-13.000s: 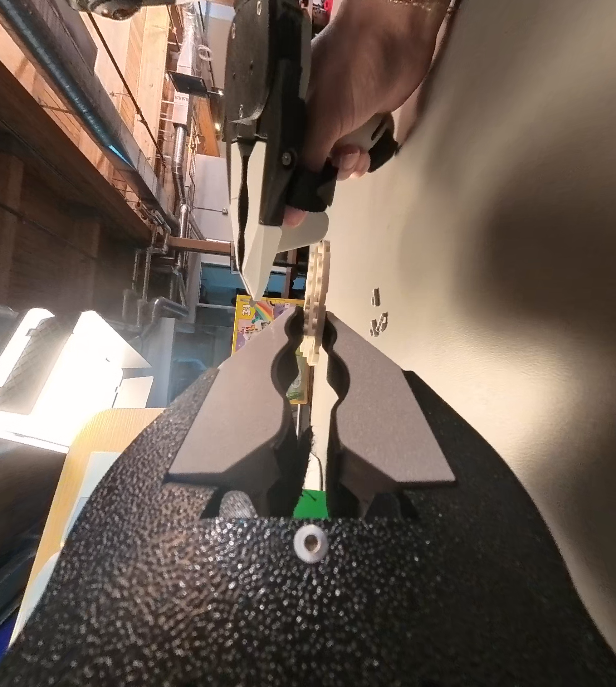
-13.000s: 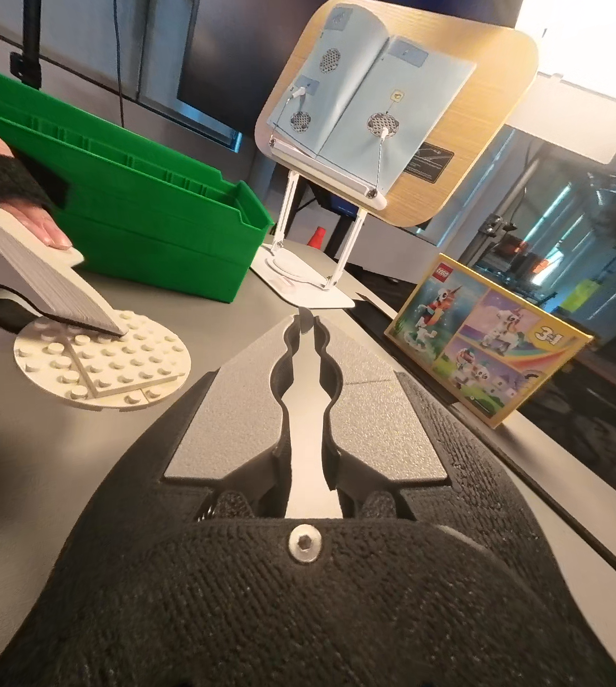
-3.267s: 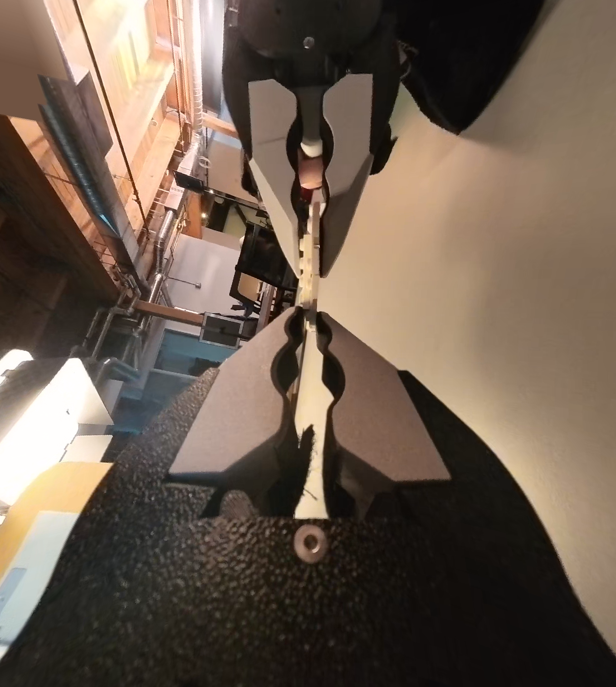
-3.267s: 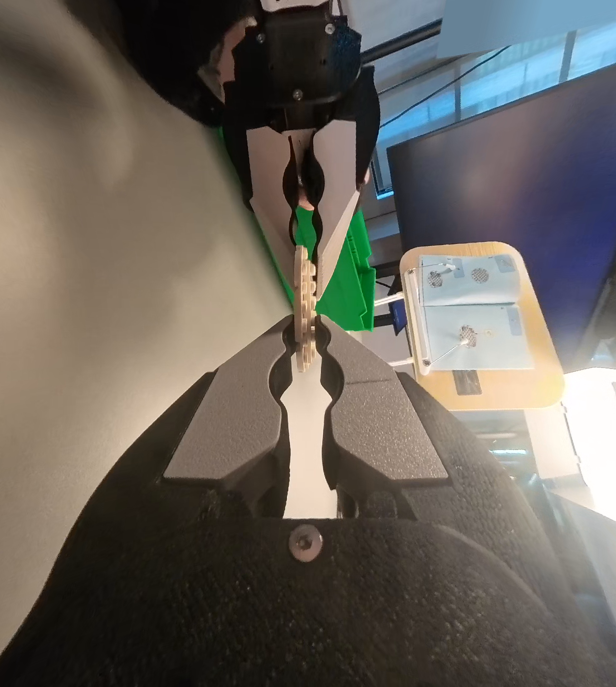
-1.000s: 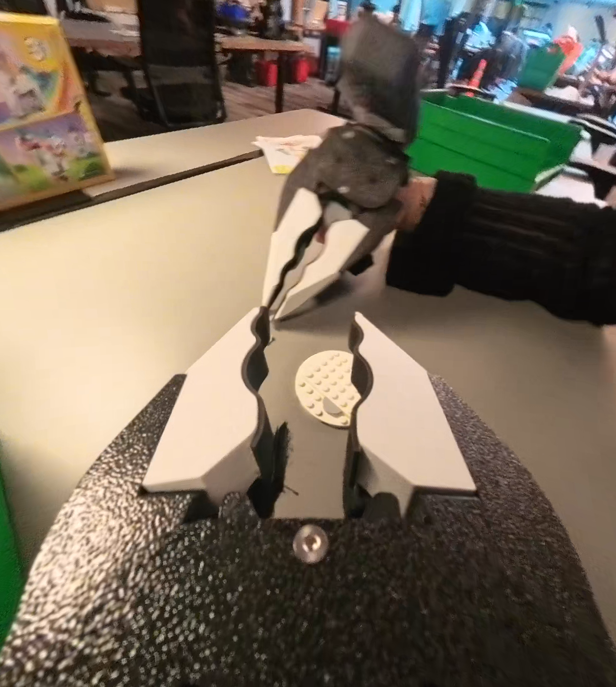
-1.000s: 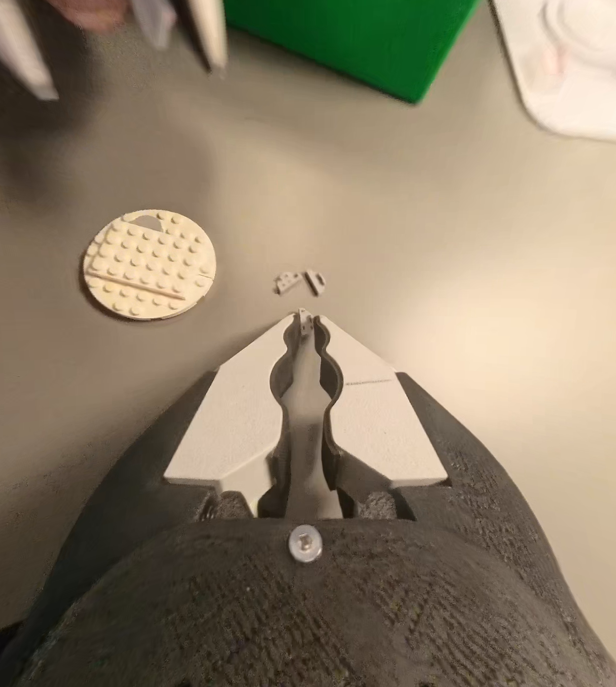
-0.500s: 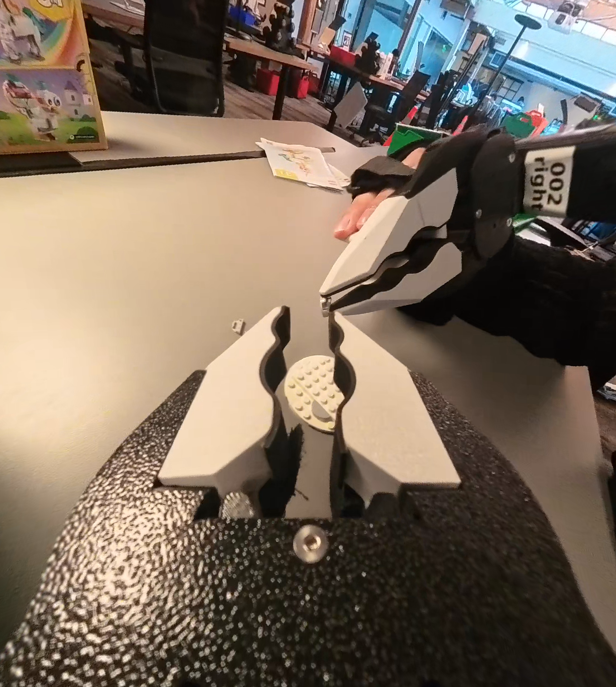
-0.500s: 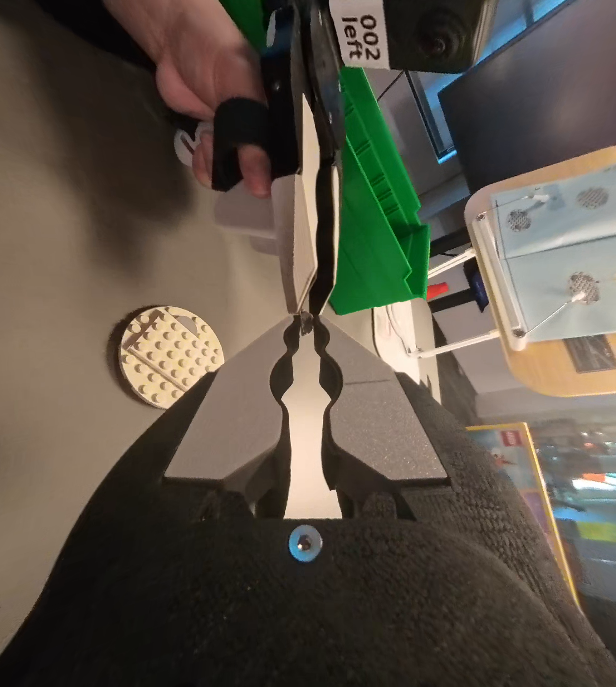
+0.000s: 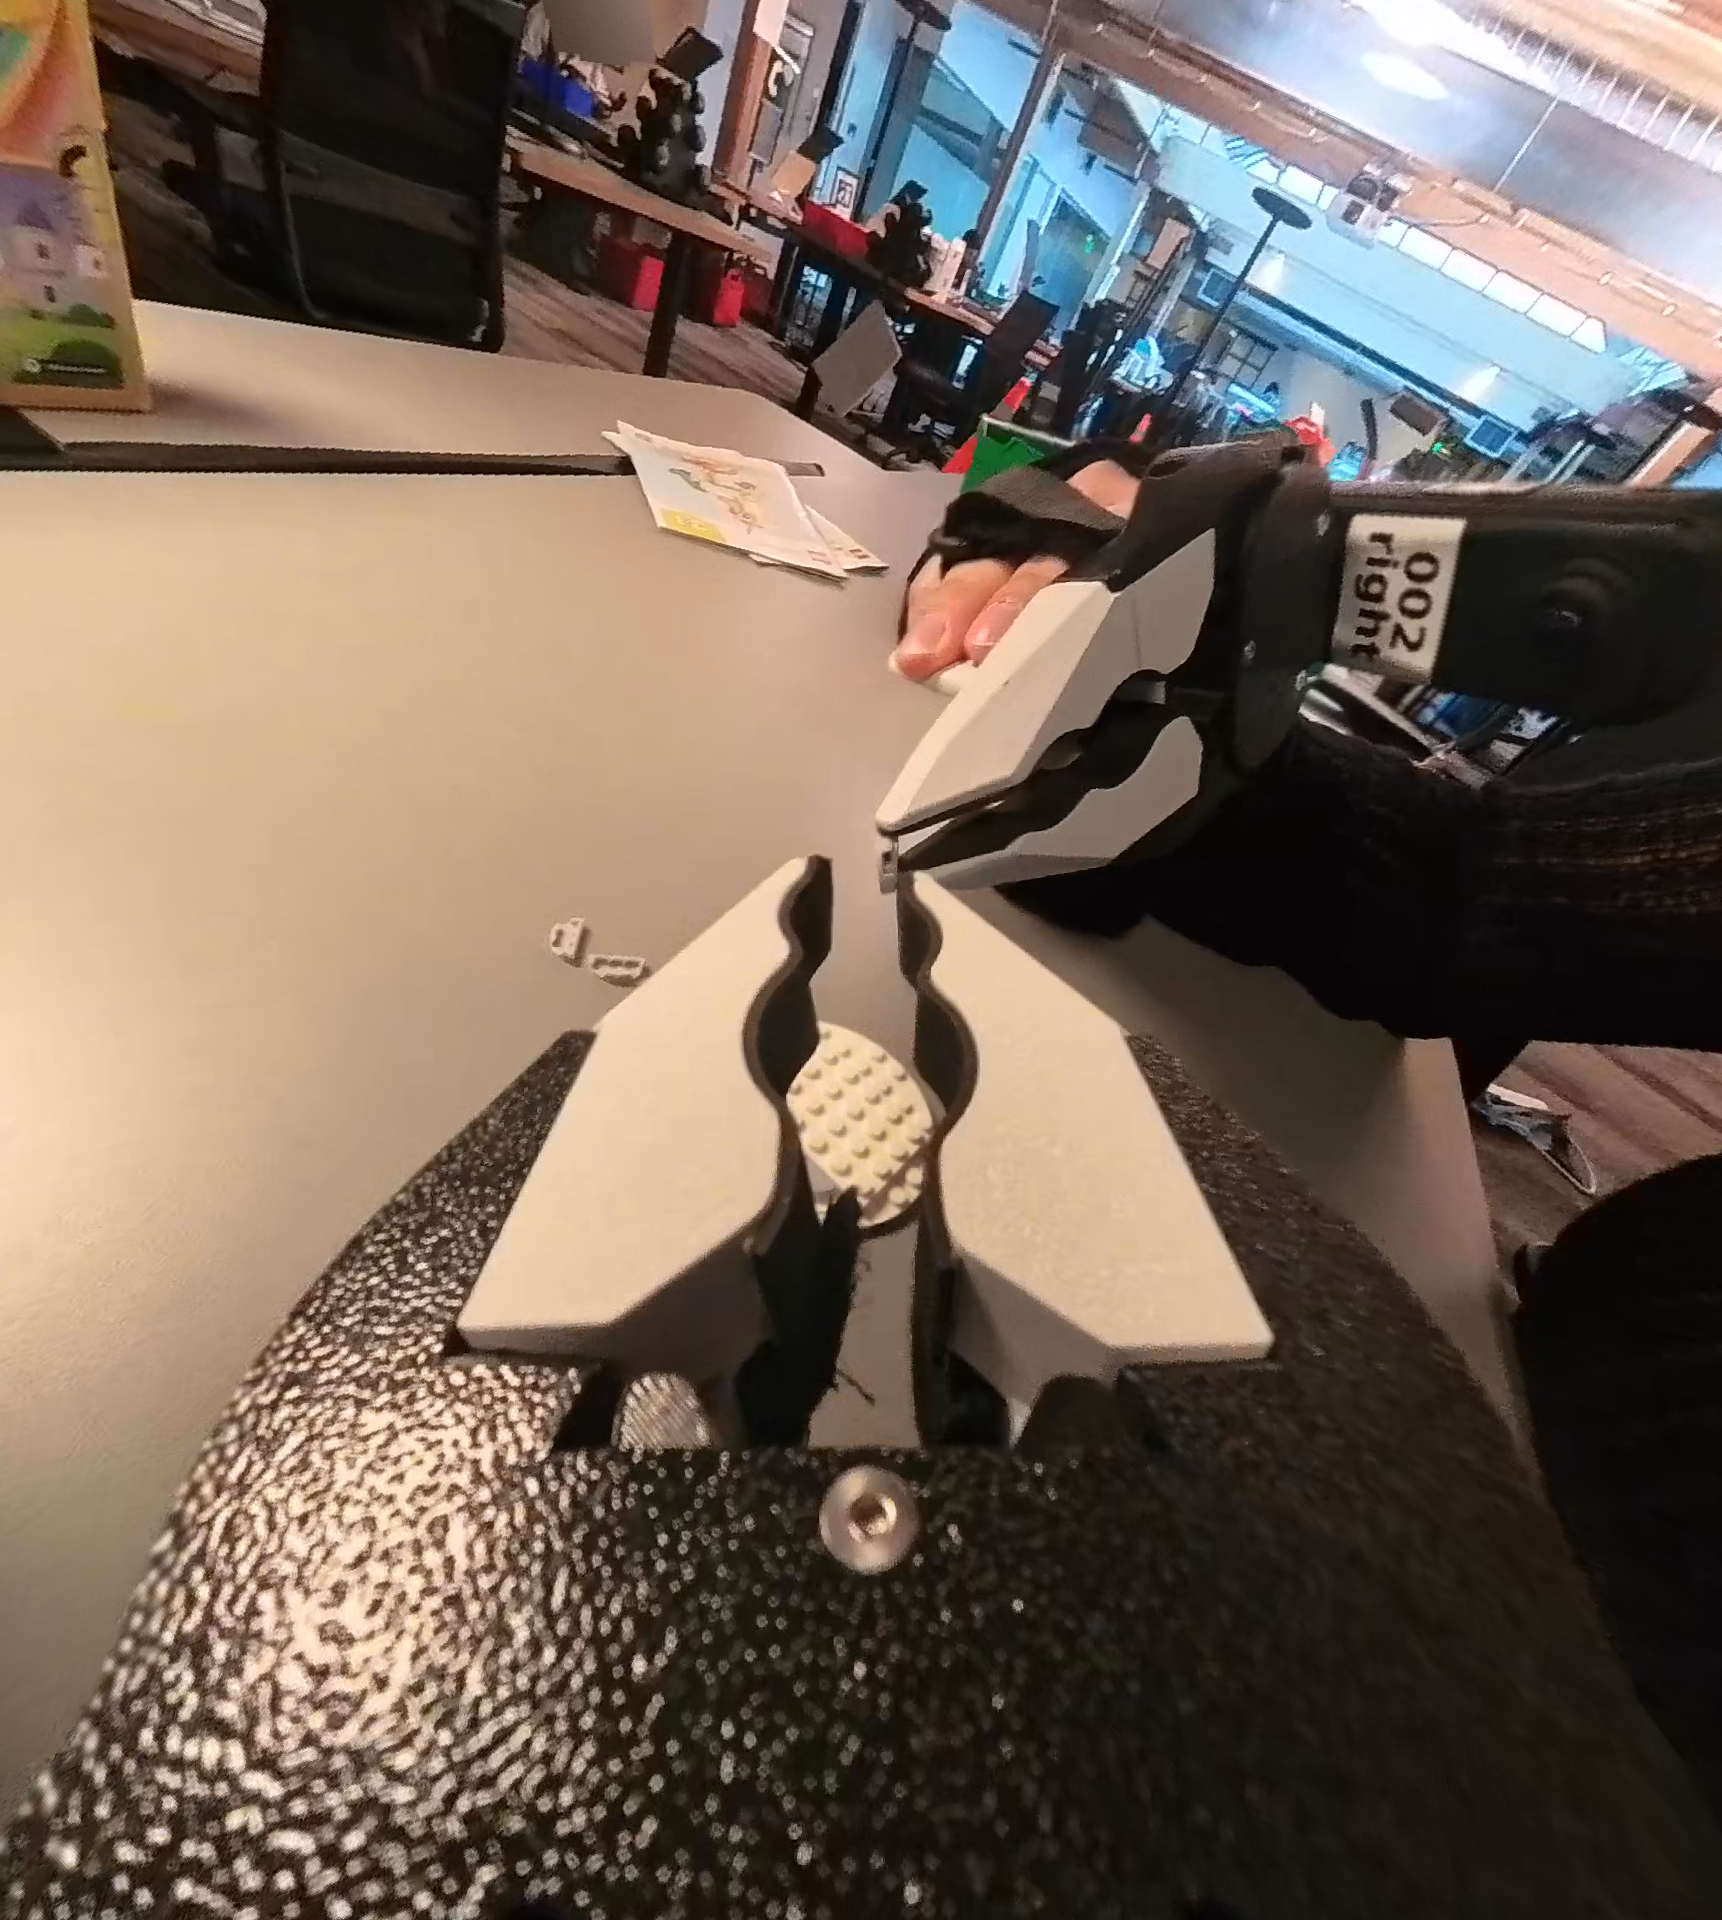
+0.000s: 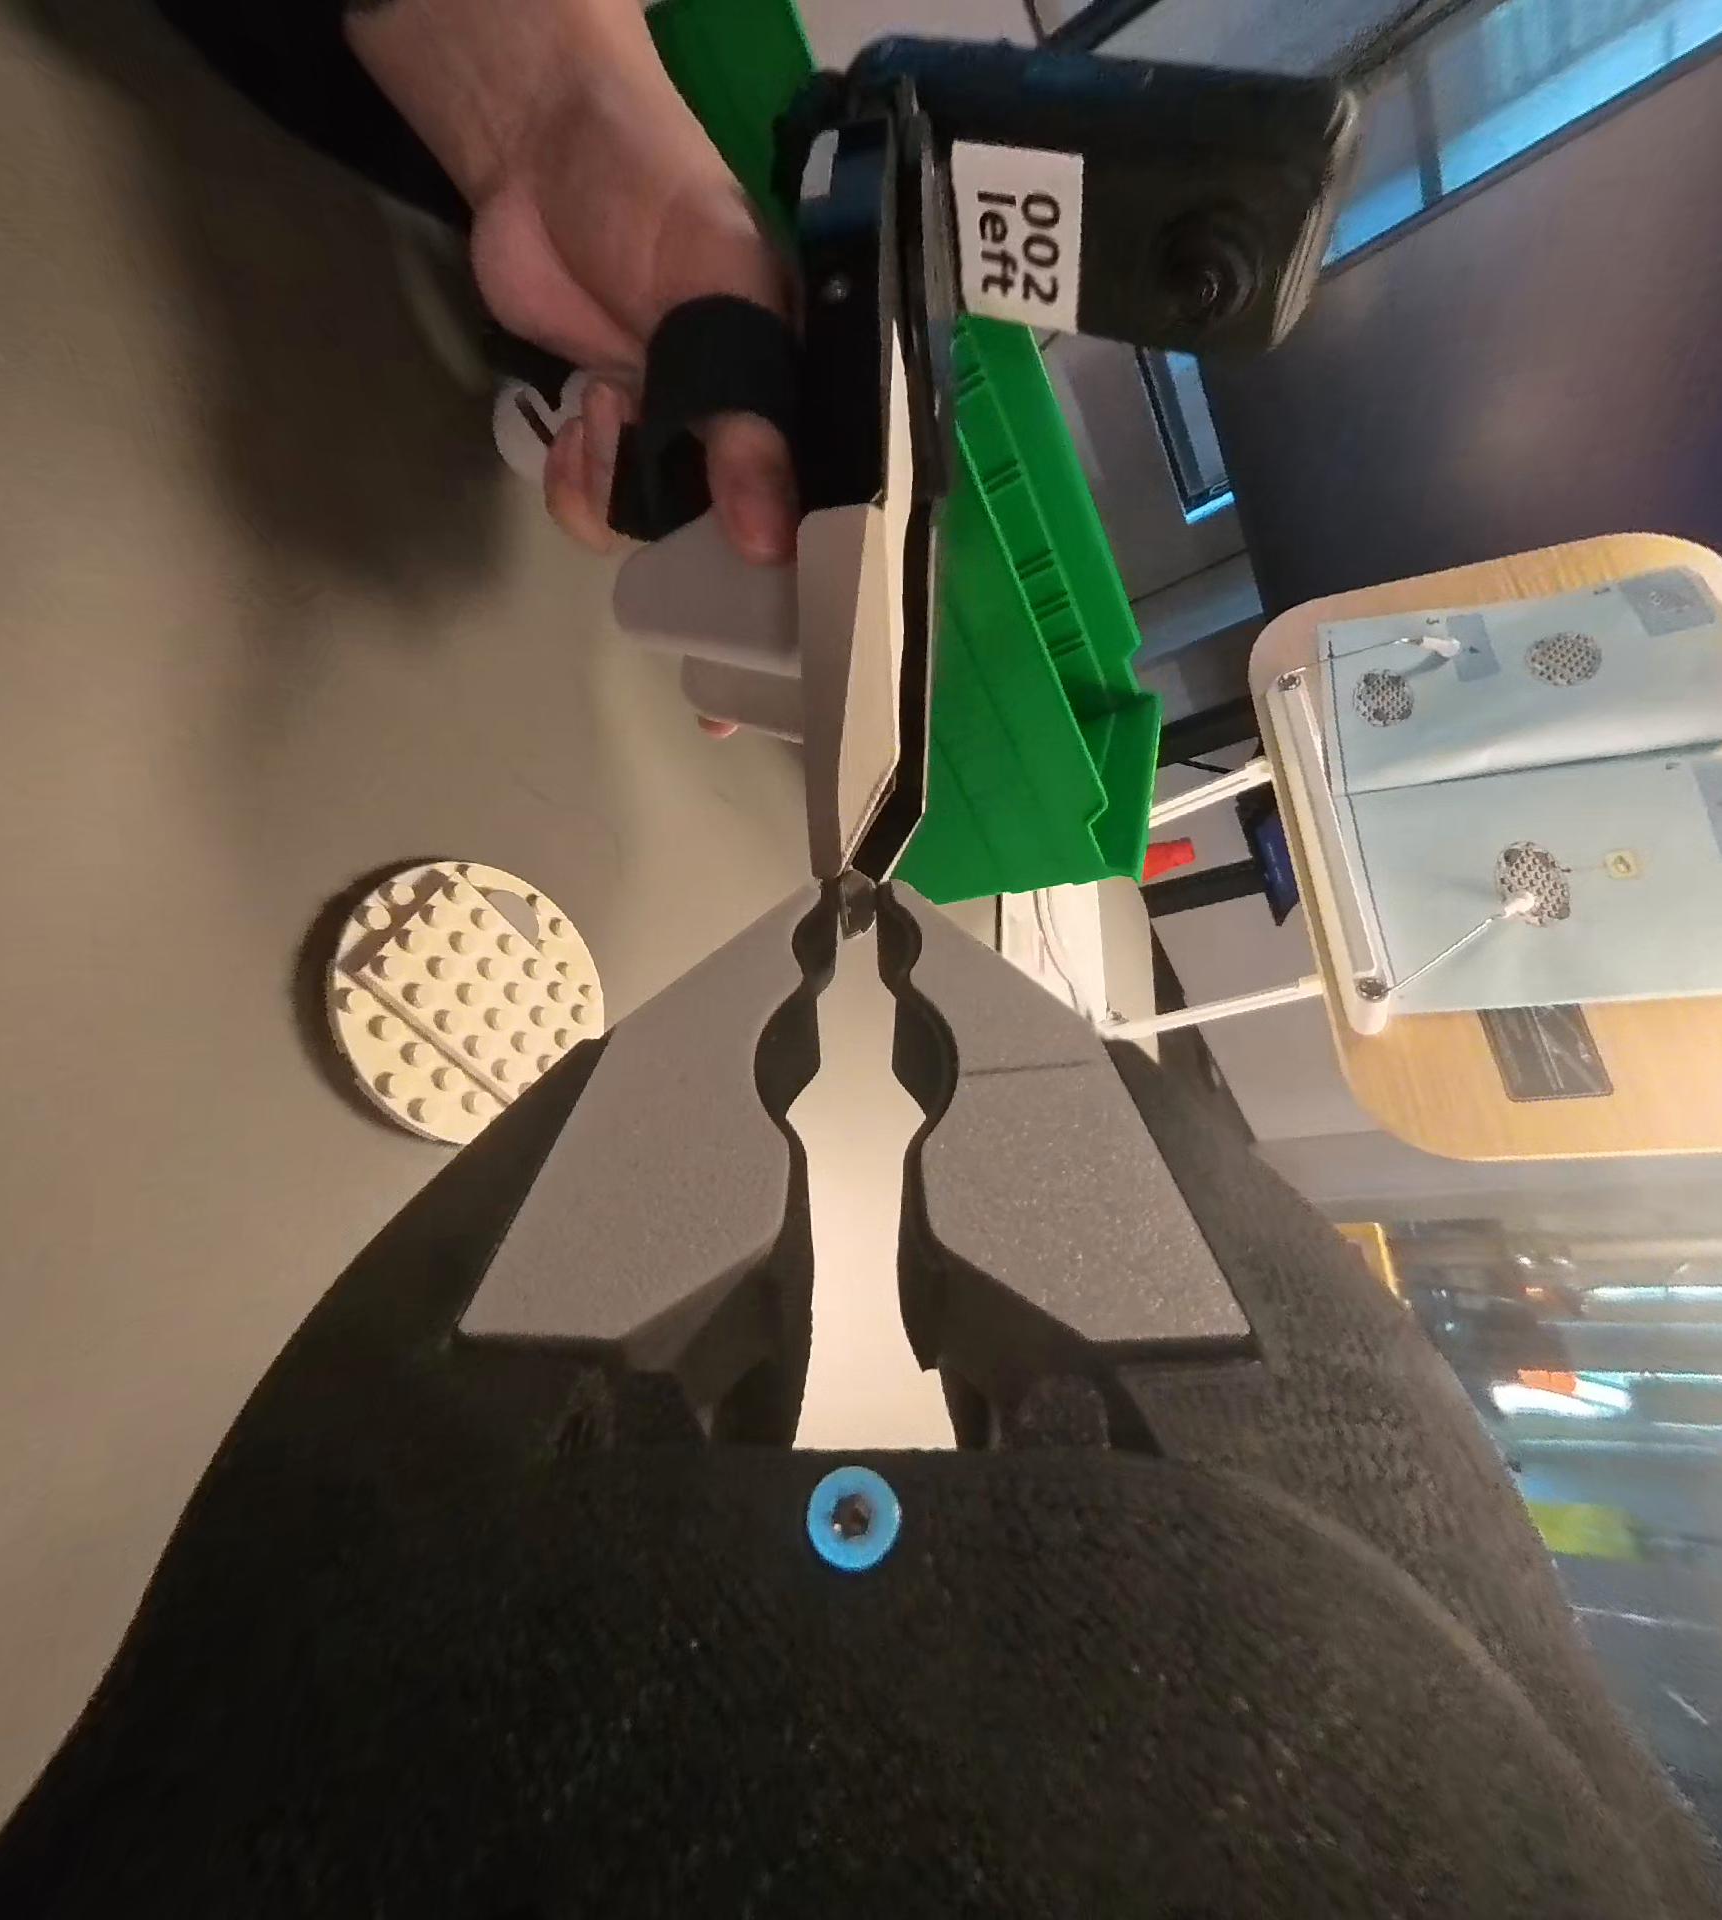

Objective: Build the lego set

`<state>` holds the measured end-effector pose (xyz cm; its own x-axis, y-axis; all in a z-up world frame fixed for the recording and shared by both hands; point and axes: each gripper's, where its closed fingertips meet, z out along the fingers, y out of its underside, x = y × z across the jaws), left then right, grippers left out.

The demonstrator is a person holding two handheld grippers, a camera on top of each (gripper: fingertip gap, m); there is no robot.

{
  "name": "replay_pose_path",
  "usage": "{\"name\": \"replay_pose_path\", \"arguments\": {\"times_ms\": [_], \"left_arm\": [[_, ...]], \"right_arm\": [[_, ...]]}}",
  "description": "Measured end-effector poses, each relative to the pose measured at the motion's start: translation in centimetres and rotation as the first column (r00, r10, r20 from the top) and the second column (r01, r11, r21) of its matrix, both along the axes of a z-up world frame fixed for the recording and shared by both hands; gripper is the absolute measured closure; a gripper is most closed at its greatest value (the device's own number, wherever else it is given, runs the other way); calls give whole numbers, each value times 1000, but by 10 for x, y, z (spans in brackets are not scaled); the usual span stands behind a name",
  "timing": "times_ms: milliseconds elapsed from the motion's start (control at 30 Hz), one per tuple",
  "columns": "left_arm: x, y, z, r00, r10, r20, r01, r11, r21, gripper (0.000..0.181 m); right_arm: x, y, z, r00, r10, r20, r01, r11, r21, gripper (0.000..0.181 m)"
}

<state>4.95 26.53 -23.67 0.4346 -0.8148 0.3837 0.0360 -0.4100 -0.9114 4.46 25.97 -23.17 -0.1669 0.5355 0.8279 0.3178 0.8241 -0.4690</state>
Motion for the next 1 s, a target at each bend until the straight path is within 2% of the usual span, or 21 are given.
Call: {"name": "replay_pose_path", "arguments": {"times_ms": [300,500,567,667,733,767,833,900,933,1000], "left_arm": [[2,-4,8,999,-24,44,24,1000,7,169],[5,-11,11,996,-69,53,68,997,25,180],[3,-11,18,996,-63,69,58,996,74,180],[-3,-13,44,987,-36,158,1,977,214,181],[-8,-19,66,967,-40,251,-38,954,298,181],[-9,-25,74,956,-59,286,-44,939,341,181],[-11,-35,87,936,-87,342,-65,911,408,181],[-10,-38,90,929,-87,359,-78,904,421,181],[-9,-40,92,926,-93,366,-78,901,426,181],[-9,-41,92,919,-105,381,-68,908,414,181]], "right_arm": [[1,-6,7,1000,13,12,-15,993,120,176],[1,-9,9,1000,18,13,-19,990,142,176],[0,-10,14,999,18,-31,-15,996,93,176],[-1,-7,36,983,-18,-185,-23,975,-220,164],[0,-2,56,948,-75,-309,-84,878,-472,165],[0,-4,65,929,-85,-359,-153,798,-584,166],[-1,-10,81,899,-94,-427,-294,593,-750,168],[-3,-22,88,889,-54,-455,-392,425,-816,168],[-4,-29,90,882,-28,-470,-426,379,-821,170],[-5,-37,91,870,2,-493,-463,346,-816,173]]}}
